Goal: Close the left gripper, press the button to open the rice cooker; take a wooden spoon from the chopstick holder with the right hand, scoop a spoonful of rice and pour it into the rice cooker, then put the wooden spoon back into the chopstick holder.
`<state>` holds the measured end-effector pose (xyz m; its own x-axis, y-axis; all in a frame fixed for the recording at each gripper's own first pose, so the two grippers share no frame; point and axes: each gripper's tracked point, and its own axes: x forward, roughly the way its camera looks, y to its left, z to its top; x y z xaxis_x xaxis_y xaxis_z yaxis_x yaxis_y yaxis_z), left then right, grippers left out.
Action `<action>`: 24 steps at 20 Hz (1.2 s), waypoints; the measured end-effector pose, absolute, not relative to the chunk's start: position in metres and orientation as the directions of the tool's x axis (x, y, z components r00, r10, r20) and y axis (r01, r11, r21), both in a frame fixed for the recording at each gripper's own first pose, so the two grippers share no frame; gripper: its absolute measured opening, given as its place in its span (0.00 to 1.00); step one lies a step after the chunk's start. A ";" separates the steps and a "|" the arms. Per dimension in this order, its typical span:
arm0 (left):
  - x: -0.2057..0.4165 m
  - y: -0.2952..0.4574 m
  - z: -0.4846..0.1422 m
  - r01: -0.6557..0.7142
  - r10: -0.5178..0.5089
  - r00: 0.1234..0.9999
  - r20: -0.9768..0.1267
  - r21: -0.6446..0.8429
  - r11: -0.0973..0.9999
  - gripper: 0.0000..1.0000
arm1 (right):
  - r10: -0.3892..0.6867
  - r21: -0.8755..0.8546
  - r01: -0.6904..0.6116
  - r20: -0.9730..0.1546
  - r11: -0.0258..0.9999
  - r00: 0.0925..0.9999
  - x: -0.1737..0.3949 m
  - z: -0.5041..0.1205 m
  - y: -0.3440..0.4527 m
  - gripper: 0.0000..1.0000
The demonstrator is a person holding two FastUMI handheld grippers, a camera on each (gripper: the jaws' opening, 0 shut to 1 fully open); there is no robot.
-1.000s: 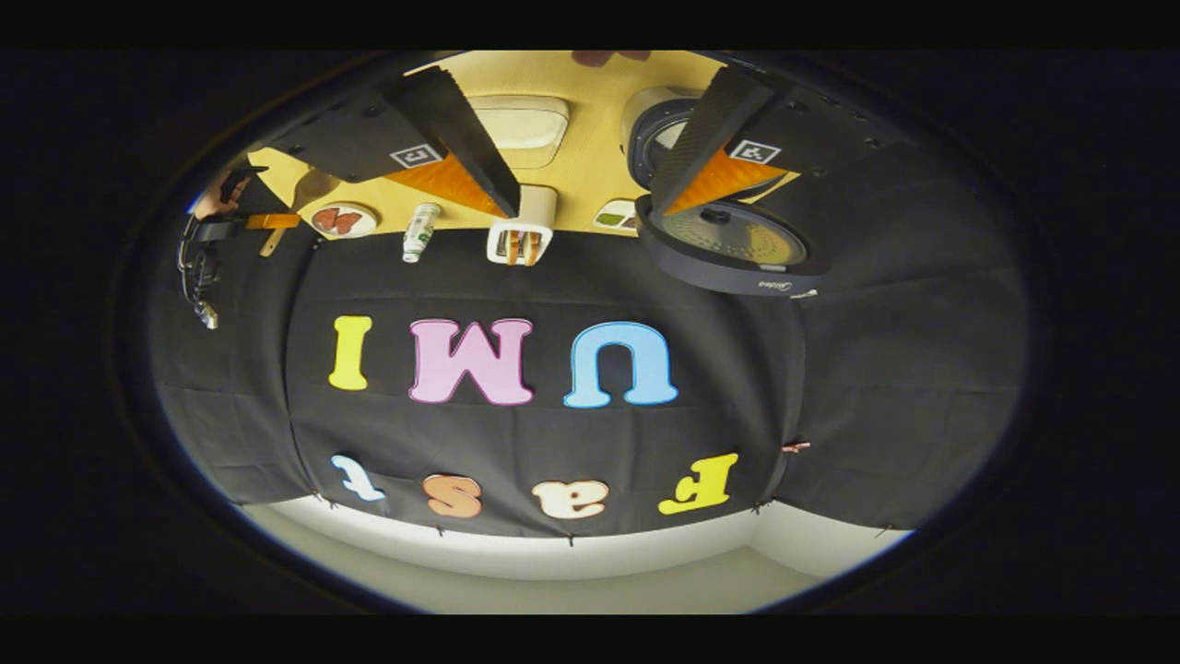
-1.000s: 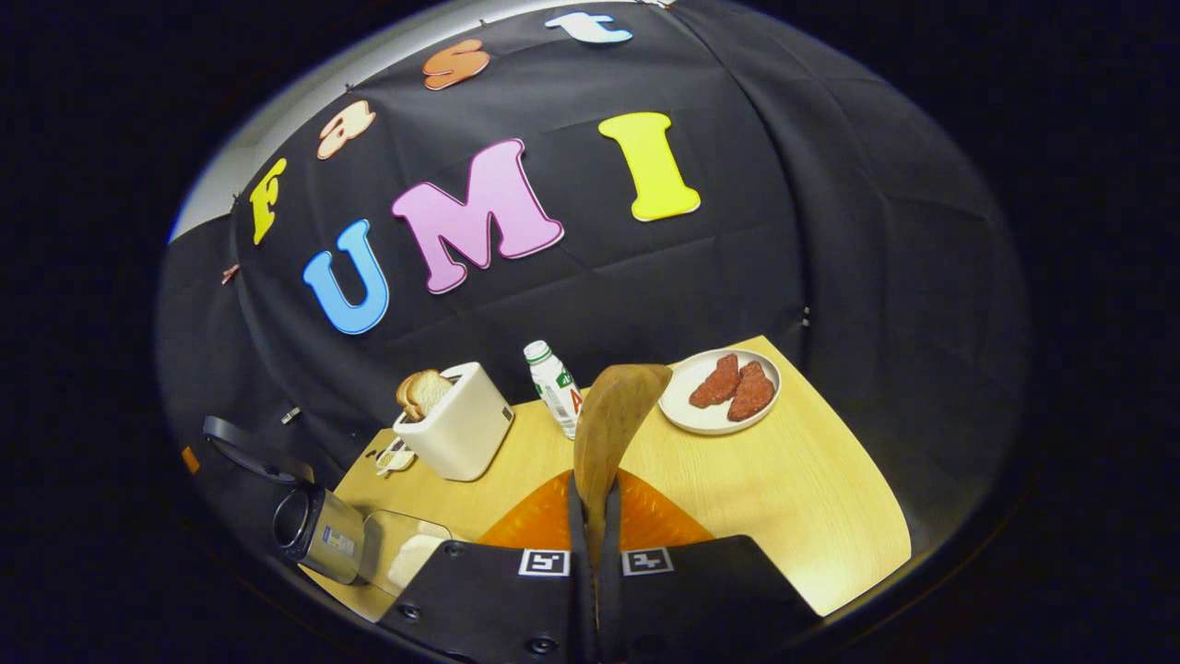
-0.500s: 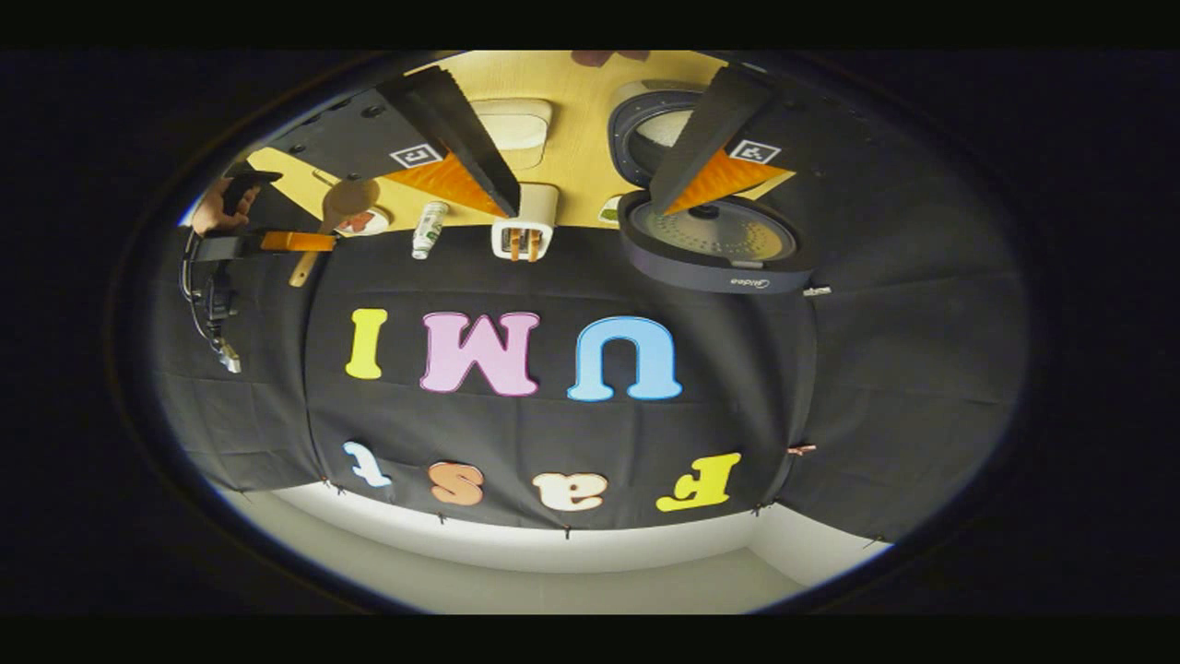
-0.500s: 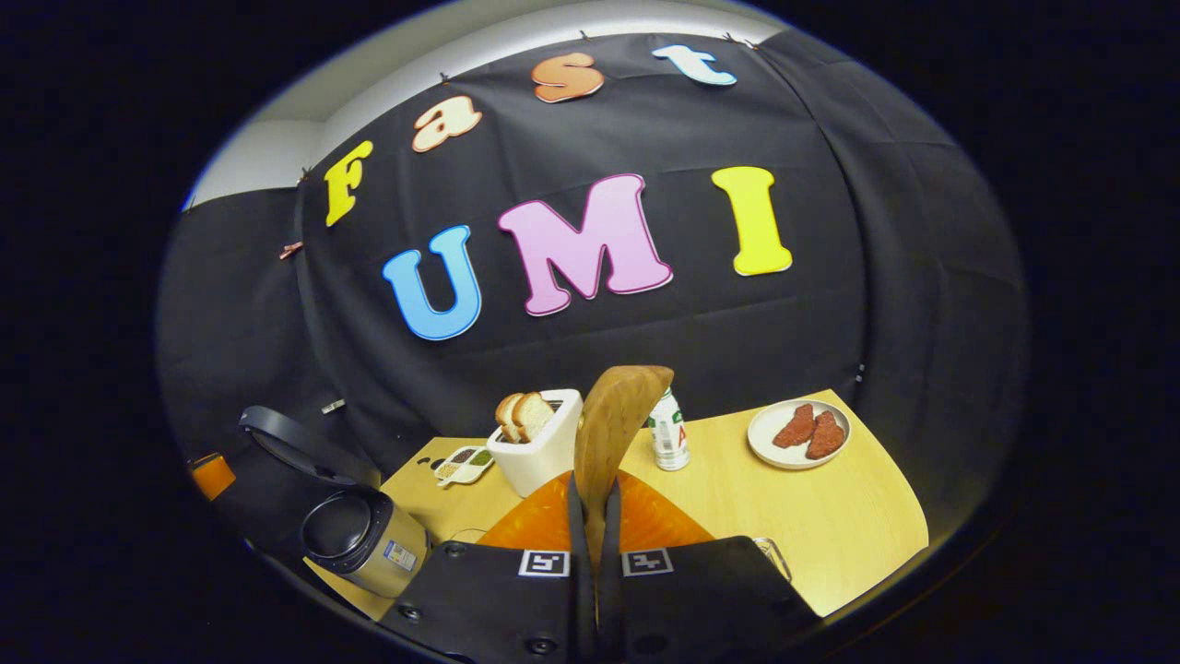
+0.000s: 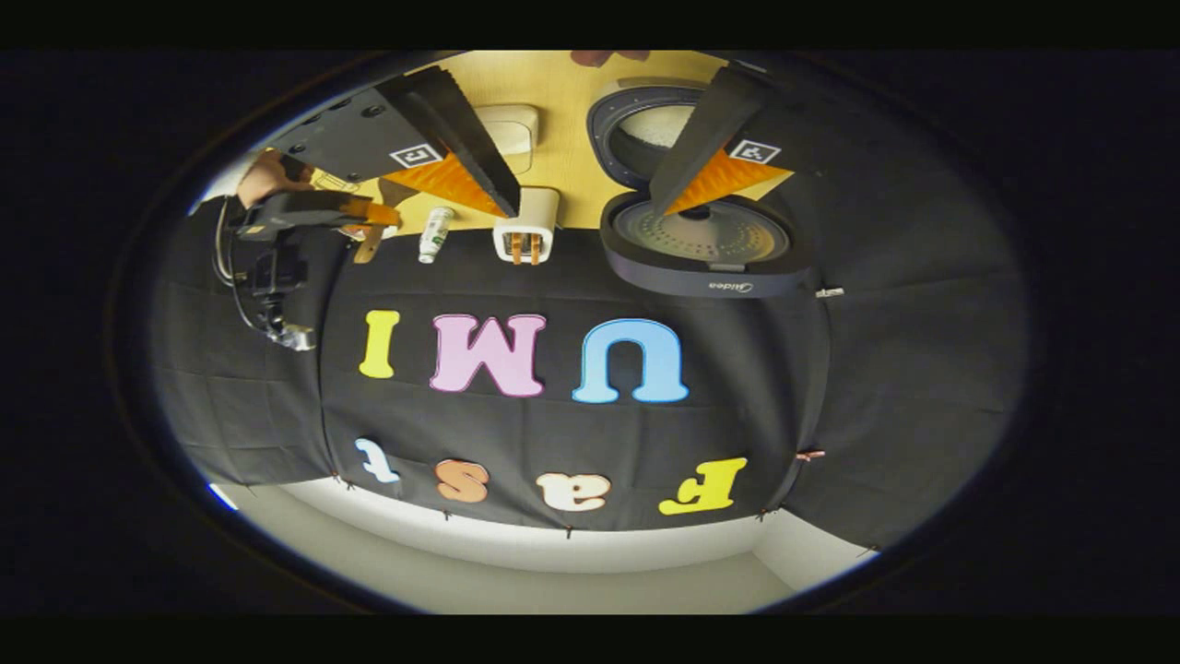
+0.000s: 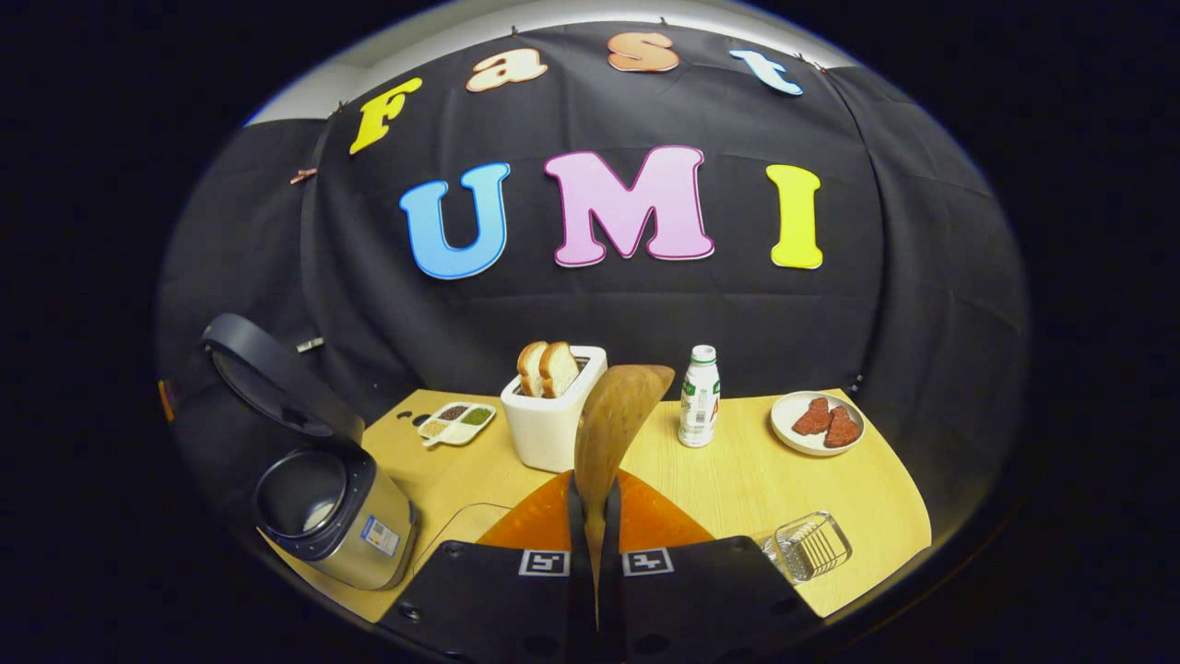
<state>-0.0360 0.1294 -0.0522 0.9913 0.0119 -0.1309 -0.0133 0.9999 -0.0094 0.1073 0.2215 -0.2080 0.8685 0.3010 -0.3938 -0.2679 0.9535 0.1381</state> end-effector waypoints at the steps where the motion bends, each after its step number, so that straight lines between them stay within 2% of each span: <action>1: -0.036 0.131 -0.055 -0.006 0.003 0.991 -0.134 -0.017 1.000 0.97 | 0.289 0.108 -0.268 -0.410 0.957 0.865 0.107 -0.218 0.227 0.06; 4: -0.037 0.141 -0.055 0.011 -0.014 0.991 -0.130 -0.023 1.000 0.97 | 0.201 -0.033 -0.240 -0.441 0.970 0.875 0.111 -0.246 0.234 0.06; 5: -0.038 0.145 -0.058 0.012 -0.015 0.991 -0.132 -0.020 1.000 0.97 | 0.169 -0.073 -0.226 -0.452 0.971 0.876 0.110 -0.255 0.236 0.11; 6: -0.038 0.149 -0.059 0.013 -0.015 0.991 -0.133 -0.016 1.000 0.97 | 0.141 -0.107 -0.213 -0.464 0.971 0.875 0.109 -0.263 0.239 0.06; 11: -0.041 0.166 -0.068 0.007 -0.010 0.990 -0.139 -0.026 1.000 0.97 | 0.027 -0.182 -0.150 -0.543 0.972 0.839 0.102 -0.311 0.242 0.06; 15: -0.042 0.174 -0.073 -0.001 -0.004 0.989 -0.146 -0.033 0.999 0.97 | 0.047 -0.174 -0.176 -0.570 0.969 0.820 0.103 -0.317 0.264 0.06; 18: -0.043 0.177 -0.076 -0.010 0.004 0.987 -0.162 -0.033 0.999 0.99 | 0.091 -0.065 -0.165 -0.613 0.984 0.784 0.096 -0.323 0.279 0.06; 24: -0.046 0.178 -0.075 -0.015 0.009 0.987 -0.162 -0.033 0.999 0.96 | 0.177 0.173 -0.082 -0.656 0.981 0.734 0.094 -0.325 0.292 0.06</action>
<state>-0.0459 0.1784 -0.0748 0.9867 0.0092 -0.1624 -0.0147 0.9993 -0.0331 0.0940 0.2918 -0.3245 0.7338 0.1770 -0.6560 -0.0817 0.9815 0.1734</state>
